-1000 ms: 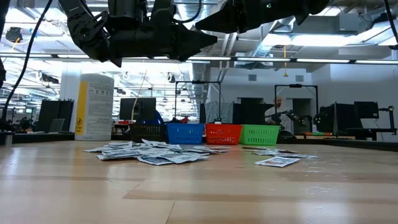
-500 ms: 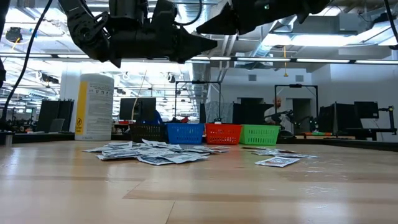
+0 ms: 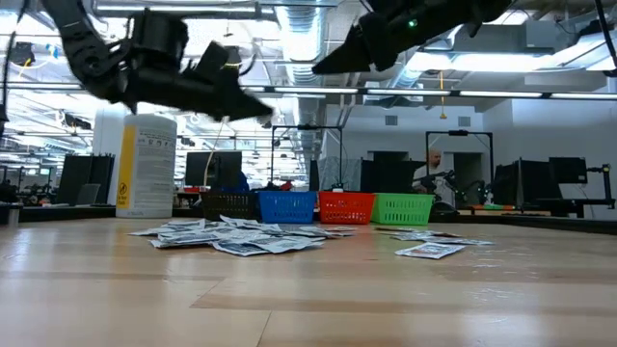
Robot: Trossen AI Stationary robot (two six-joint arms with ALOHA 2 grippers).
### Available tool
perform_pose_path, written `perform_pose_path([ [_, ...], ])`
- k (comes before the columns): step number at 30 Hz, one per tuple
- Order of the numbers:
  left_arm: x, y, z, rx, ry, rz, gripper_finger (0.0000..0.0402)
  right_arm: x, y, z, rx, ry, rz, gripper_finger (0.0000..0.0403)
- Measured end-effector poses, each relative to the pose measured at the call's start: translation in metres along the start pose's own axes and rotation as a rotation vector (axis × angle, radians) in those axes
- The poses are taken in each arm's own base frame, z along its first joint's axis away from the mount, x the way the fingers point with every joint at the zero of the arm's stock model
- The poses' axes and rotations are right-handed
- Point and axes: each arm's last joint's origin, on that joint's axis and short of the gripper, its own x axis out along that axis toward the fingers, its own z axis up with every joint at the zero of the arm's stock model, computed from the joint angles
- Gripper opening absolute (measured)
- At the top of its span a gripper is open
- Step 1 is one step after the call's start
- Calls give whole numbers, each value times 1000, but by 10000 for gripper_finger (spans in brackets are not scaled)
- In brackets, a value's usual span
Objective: Pick & Place First Aid Supplies
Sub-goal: Put the orange ointment pack into the black bin
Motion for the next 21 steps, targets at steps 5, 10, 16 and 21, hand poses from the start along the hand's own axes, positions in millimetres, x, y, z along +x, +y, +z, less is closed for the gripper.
perform_pose_path([
  [5,-16,36,-22,-92,80,170,7,0,0,-7,51,64,17,151],
  [10,-16,55,-38,-101,134,177,12,1,-1,-11,65,96,23,141],
  [16,-10,60,-55,-124,197,142,19,0,0,-12,62,105,28,128],
  [21,1,62,-64,-130,231,146,20,0,0,-12,62,105,28,123],
])
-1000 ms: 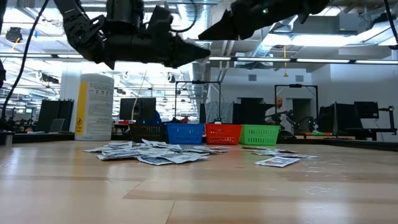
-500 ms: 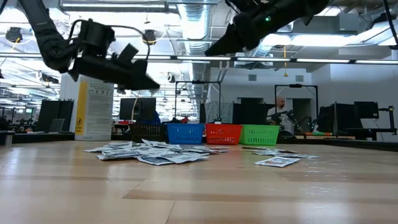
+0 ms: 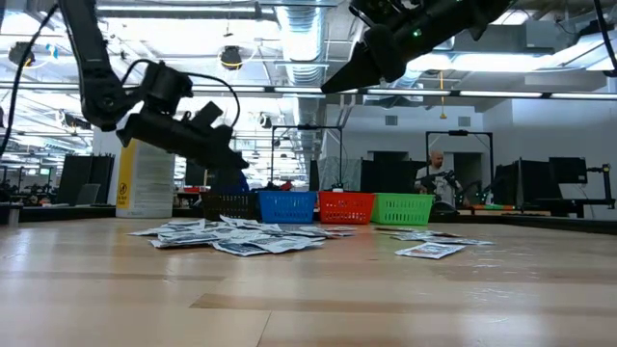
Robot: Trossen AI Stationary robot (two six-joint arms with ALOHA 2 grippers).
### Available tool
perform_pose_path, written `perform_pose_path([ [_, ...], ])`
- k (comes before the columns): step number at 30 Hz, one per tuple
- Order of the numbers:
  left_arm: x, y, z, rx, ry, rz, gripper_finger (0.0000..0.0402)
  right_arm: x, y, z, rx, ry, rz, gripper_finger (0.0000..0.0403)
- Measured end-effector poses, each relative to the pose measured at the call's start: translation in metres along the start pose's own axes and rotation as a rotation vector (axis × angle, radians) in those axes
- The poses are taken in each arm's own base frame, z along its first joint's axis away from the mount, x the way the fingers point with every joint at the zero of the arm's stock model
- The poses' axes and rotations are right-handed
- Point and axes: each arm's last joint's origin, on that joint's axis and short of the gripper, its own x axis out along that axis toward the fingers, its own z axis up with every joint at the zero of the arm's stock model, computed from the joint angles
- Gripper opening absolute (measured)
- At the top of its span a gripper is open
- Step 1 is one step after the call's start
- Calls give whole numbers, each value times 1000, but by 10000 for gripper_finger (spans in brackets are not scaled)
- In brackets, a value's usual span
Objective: Pick & Place First Aid Supplies
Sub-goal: Put the orange ointment pack into the black bin
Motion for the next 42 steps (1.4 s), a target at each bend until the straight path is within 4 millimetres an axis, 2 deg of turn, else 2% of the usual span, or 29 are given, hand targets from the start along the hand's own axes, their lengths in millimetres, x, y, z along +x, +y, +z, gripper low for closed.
perform_pose_path([
  [6,7,1,-3,-1,15,22,20,0,1,-3,-7,28,10,123],
  [13,7,-3,-1,-51,13,51,20,-2,6,-20,0,202,66,123],
  [17,8,-14,-1,-84,14,11,20,-5,12,-36,38,330,104,123],
  [23,7,-40,1,-84,13,-87,20,-7,27,-78,37,429,198,123],
  [26,6,-55,2,-71,11,-140,20,-6,29,-95,55,398,178,122],
  [33,1,-83,3,-44,2,-245,20,-3,23,-119,111,295,101,122],
  [42,-3,-100,4,-25,-6,-308,19,-5,20,-134,141,225,55,123],
])
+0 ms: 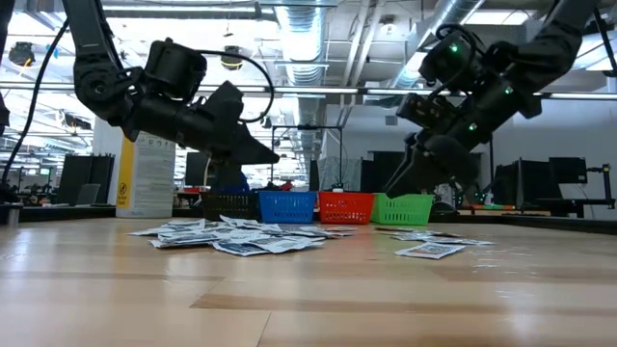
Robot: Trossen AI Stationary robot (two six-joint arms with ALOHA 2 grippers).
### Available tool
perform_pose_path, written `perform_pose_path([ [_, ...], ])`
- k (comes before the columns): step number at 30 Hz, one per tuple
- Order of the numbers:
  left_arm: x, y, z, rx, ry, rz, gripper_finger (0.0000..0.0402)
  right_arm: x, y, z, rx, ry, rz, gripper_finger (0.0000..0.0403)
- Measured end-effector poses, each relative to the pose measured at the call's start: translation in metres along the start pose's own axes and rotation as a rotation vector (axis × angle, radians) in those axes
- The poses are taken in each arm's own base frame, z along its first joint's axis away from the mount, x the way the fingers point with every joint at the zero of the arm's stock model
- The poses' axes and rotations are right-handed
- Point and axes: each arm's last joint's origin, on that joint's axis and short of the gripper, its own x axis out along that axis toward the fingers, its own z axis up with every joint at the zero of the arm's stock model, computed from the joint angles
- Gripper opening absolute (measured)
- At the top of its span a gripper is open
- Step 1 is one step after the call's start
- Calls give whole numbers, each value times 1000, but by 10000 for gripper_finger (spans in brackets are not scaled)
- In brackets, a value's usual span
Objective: Pick & Place First Aid Supplies
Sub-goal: Put the orange ointment pack into the black bin
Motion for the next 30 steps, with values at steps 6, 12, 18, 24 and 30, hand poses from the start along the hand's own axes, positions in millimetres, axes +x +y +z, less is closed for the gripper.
perform_pose_path([
  [6,0,-6,0,-2,1,-23,19,8,2,-9,23,9,-1,123],
  [12,0,-16,0,4,0,-57,19,30,8,-21,17,23,0,123],
  [18,0,-20,0,9,-5,-75,19,40,7,-24,20,47,-3,122],
  [24,0,-20,0,11,-6,-74,19,40,7,-25,29,69,1,119],
  [30,0,-20,1,11,-12,-74,19,40,8,-26,26,79,6,79],
])
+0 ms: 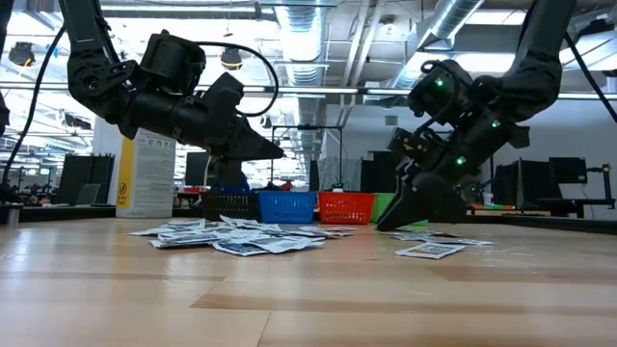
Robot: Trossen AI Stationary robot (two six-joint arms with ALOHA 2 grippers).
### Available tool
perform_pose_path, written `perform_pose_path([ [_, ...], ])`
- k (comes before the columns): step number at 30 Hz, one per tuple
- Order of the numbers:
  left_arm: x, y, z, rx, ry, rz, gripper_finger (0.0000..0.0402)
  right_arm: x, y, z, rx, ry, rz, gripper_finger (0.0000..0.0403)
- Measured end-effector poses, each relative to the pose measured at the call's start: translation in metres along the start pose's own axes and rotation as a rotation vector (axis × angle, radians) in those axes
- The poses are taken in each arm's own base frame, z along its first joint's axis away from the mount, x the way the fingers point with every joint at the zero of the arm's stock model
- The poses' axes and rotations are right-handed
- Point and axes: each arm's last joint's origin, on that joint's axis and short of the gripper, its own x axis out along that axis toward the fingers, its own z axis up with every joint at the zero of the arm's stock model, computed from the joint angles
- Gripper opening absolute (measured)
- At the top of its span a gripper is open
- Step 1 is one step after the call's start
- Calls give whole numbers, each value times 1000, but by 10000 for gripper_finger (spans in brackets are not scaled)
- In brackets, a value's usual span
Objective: Pick & Place First Aid Supplies
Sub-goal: Put the orange ointment pack into the black bin
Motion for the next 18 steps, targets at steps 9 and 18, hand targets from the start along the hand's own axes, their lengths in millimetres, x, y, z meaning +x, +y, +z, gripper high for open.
perform_pose_path([
  [9,0,0,0,0,-1,0,19,0,1,-1,-4,7,8,4],
  [18,0,0,0,0,-1,0,19,-5,2,2,-20,-11,-9,10],
])
